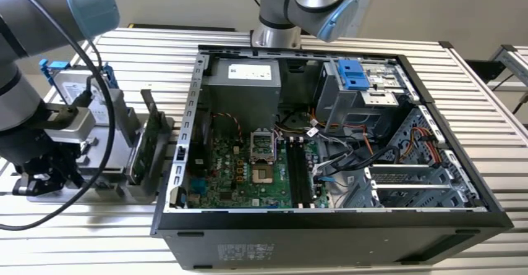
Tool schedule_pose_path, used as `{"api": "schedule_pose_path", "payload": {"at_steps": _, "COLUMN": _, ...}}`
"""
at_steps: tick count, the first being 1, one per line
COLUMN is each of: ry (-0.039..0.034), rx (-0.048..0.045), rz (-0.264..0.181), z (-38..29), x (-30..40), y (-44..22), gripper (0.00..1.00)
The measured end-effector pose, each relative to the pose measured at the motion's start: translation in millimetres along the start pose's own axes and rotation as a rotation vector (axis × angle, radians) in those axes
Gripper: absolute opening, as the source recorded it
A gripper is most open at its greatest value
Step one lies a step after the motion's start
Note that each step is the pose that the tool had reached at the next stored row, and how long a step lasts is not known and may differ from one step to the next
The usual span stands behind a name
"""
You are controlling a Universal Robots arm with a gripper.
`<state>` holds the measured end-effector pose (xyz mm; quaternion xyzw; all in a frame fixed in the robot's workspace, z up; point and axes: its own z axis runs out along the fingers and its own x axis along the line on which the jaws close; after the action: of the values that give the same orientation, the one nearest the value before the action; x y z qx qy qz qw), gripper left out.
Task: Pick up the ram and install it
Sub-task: 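Pick up the ram and move it above insertion slot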
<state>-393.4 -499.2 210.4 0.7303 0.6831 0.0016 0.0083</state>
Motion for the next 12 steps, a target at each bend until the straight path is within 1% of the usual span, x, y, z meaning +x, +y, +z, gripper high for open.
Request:
{"api": "schedule_pose_path", "payload": {"at_steps": 6, "ry": -0.0001, "rx": 0.0002, "rz": 0.0, "z": -1.0, "x": 0.0, "y": 0.0, "gripper": 0.0}}
{"api": "schedule_pose_path", "payload": {"at_steps": 12, "ry": 0.0002, "rx": 0.0001, "rz": 0.0, "z": -7.3, "x": -0.2, "y": 0.2, "gripper": 0.0}}
